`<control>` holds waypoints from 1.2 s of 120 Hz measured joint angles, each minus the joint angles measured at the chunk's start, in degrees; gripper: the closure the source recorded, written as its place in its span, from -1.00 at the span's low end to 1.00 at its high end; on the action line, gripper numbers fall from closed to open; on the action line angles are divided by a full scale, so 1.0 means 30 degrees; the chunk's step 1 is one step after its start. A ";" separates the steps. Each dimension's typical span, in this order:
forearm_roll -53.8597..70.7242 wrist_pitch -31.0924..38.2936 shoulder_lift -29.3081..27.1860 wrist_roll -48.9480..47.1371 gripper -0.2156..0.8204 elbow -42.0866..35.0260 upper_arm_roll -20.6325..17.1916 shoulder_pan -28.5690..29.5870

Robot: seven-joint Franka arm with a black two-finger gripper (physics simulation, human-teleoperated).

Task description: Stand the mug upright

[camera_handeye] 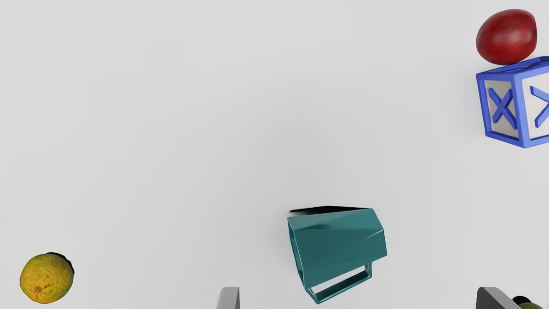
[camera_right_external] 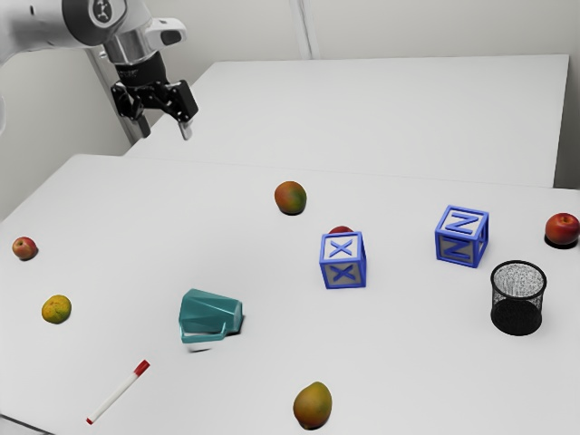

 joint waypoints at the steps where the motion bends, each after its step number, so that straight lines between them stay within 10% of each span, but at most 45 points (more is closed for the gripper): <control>1: -0.0001 0.0004 -0.0009 0.0000 -0.58 -0.0010 0.0000 0.0002; 57: -0.8045 0.6990 -0.4696 0.2069 -0.58 -1.6307 0.2299 0.1841; 144: -2.2154 1.1221 -0.3301 1.5398 -0.58 -2.1829 0.4182 0.3244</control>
